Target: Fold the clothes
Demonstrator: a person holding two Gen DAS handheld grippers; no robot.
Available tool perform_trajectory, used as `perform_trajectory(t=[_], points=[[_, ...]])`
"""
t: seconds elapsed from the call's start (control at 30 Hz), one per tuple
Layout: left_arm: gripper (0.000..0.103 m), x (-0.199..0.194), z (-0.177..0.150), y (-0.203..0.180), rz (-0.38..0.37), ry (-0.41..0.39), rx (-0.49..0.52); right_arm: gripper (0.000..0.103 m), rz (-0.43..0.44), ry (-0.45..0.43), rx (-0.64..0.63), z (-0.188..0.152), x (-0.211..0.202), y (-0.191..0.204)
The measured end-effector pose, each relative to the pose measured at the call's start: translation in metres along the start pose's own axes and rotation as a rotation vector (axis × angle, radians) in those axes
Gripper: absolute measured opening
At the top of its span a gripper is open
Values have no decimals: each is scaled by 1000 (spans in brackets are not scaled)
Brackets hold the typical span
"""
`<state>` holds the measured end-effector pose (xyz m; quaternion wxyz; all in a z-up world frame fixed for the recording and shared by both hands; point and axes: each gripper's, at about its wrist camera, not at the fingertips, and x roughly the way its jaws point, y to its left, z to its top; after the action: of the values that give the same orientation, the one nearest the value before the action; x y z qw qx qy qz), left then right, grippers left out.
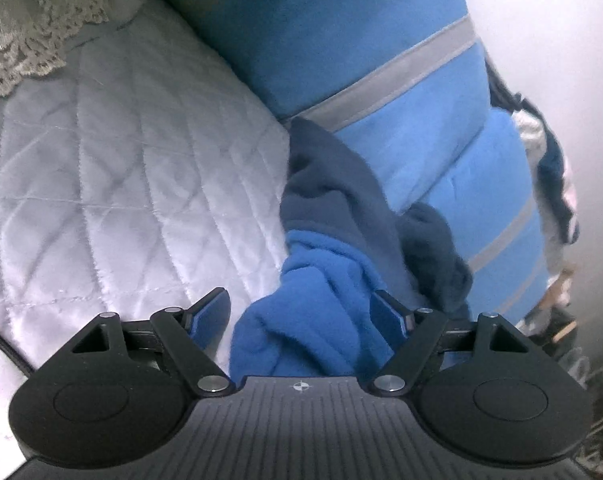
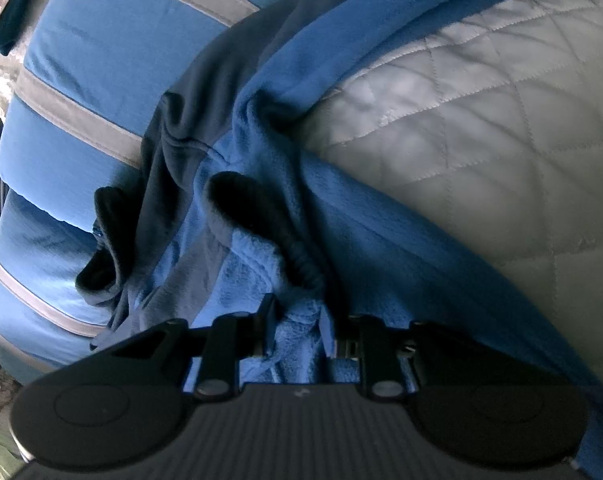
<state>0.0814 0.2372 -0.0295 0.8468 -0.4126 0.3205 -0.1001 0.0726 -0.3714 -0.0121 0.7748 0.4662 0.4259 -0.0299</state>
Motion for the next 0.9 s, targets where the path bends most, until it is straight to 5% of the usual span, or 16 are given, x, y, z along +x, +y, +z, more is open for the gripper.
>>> perform_trajectory(t=[0.23, 0.4, 0.73, 0.83, 0.9], points=[[74, -1, -2, -3, 4, 70, -35, 39, 1, -1, -5, 1, 1, 0], [51, 2, -3, 8, -16, 103, -132, 39, -7, -5, -13, -1, 1, 2], [50, 12, -5, 9, -27, 57, -204, 39, -13, -17, -36, -2, 2, 3], [26, 8, -8, 4, 0, 46, -191, 39, -14, -21, -36, -4, 3, 4], [22, 6, -10, 0, 19, 39, -181, 40, -11, -18, -30, -2, 3, 3]])
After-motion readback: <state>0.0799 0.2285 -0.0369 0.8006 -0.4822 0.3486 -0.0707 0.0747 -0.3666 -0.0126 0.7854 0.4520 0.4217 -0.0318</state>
